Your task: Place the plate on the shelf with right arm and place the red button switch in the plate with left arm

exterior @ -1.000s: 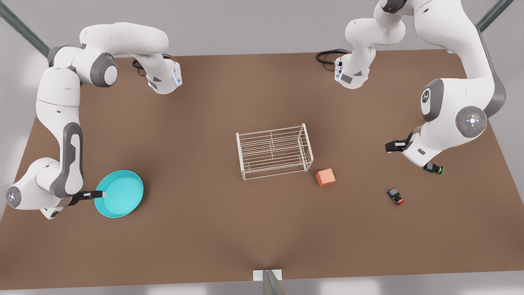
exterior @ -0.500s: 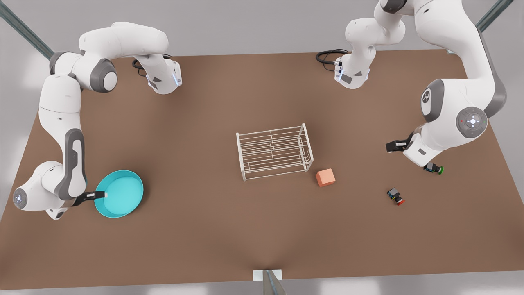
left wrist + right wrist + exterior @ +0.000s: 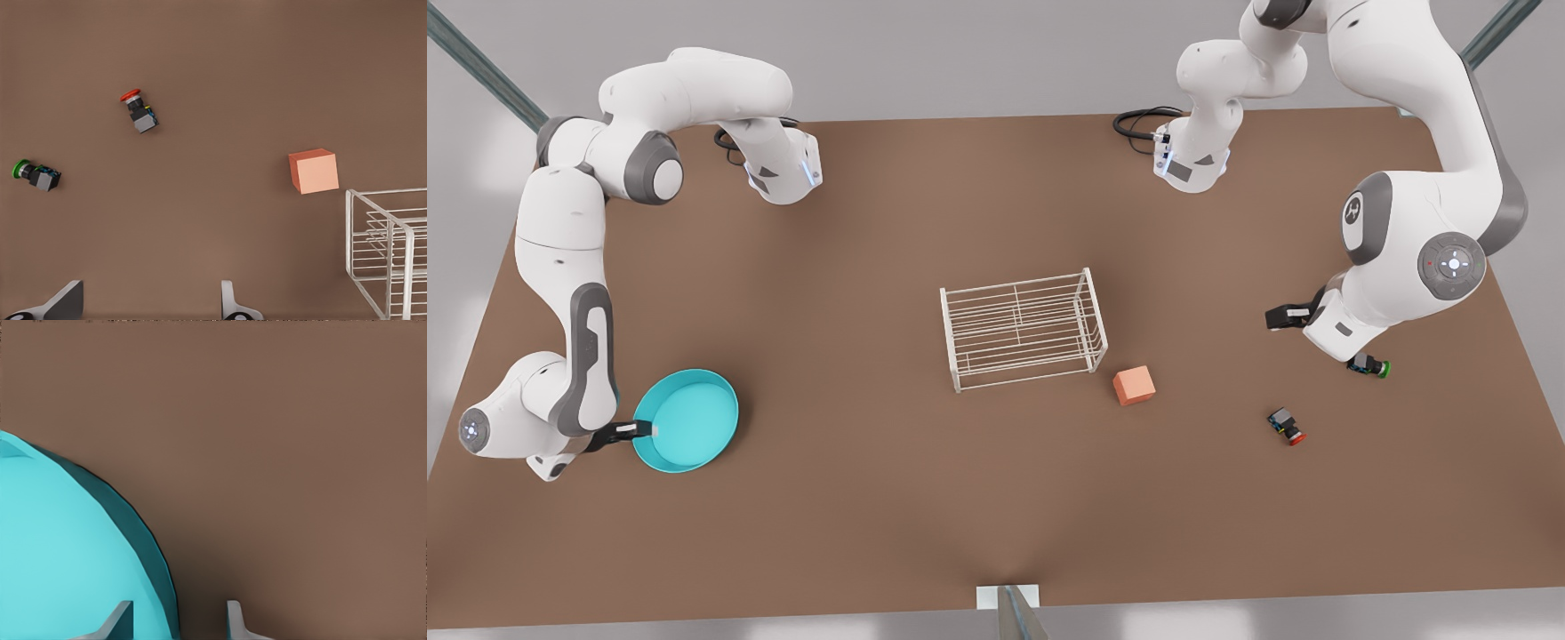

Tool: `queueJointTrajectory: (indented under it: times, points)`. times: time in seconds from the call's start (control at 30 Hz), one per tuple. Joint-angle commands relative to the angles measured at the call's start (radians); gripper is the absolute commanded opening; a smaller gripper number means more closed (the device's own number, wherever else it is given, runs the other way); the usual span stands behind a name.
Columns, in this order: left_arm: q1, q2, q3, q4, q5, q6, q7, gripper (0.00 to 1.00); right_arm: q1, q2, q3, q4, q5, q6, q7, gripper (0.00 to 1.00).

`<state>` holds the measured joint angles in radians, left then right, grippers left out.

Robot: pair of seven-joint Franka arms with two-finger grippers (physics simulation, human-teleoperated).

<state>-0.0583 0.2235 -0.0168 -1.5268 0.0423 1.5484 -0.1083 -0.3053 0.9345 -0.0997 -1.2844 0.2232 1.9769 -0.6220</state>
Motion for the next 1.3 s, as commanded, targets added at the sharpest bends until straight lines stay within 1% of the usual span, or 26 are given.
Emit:
queueJointTrajectory:
  times: [0.0, 0.07, 0.13, 0.33, 0.43, 0.5, 0.53, 0.57, 0.63, 0.83, 1.0, 1.1, 1.17, 1.2, 1.27]
  points:
    - [0.000, -0.001, 0.000, 0.000, 0.001, -0.001, -0.001, 1.00, 0.000, -0.002, 0.000, 0.000, 0.001, -0.001, -0.038, 0.59]
    - [0.000, -0.001, 0.000, -0.001, 0.001, -0.001, 0.001, 1.00, 0.000, -0.002, 0.000, 0.000, 0.001, -0.001, -0.039, 0.52]
    - [0.000, -0.001, 0.000, 0.000, 0.001, -0.001, 0.001, 1.00, 0.000, -0.002, 0.000, 0.000, 0.001, -0.001, -0.039, 0.49]
    - [0.000, -0.001, 0.000, -0.001, 0.001, -0.001, -0.001, 1.00, 0.002, -0.008, 0.000, 0.000, 0.004, -0.018, -0.039, 0.43]
    - [0.000, -0.001, 0.000, -0.001, 0.001, -0.002, -0.001, 1.00, 0.002, -0.008, 0.000, 0.000, 0.002, -0.018, -0.041, 0.33]
    - [0.000, -0.001, 0.001, -0.001, 0.001, -0.002, -0.001, 1.00, 0.002, -0.008, 0.000, 0.000, 0.002, -0.020, -0.041, 0.30]
    - [0.000, -0.001, 0.001, -0.001, 0.001, -0.002, 0.001, 1.00, 0.002, -0.010, 0.000, 0.000, 0.002, -0.032, -0.059, 0.26]
    - [0.002, -0.001, 0.001, -0.001, 0.001, -0.001, 0.001, 1.00, 0.002, -0.017, -0.002, 0.000, 0.005, -0.036, -0.061, 0.26]
    - [0.006, -0.001, 0.000, -0.001, 0.001, -0.001, 0.002, 1.00, 0.003, -0.031, -0.005, 0.000, 0.005, -0.084, -0.061, 0.22]
    - [0.008, -0.001, 0.000, 0.000, 0.001, -0.001, 0.002, 1.00, 0.003, -0.045, -0.005, 0.000, 0.021, -0.128, -0.096, 0.20]
    - [0.008, -0.001, 0.001, -0.001, 0.001, -0.001, 0.002, 1.00, 0.005, -0.088, -0.003, 0.000, 0.045, -0.150, -0.128, 0.20]
    - [0.014, -0.001, 0.001, -0.001, 0.001, -0.002, 0.001, 1.00, 0.006, -0.111, 0.000, 0.000, 0.070, -0.207, -0.130, 0.20]
    - [0.015, 0.000, 0.001, -0.004, 0.022, -0.001, -0.010, 1.00, 0.005, -0.125, 0.017, -0.001, 0.076, -0.243, -0.133, 0.20]
    - [0.014, 0.000, 0.001, -0.004, 0.022, 0.005, -0.072, 1.00, 0.006, -0.138, 0.040, -0.003, 0.106, -0.265, -0.128, 0.19]
    - [0.009, 0.010, -0.002, 0.000, 0.024, 0.010, -0.194, 1.00, 0.025, -0.154, 0.043, -0.003, 0.120, -0.294, -0.120, 0.19]
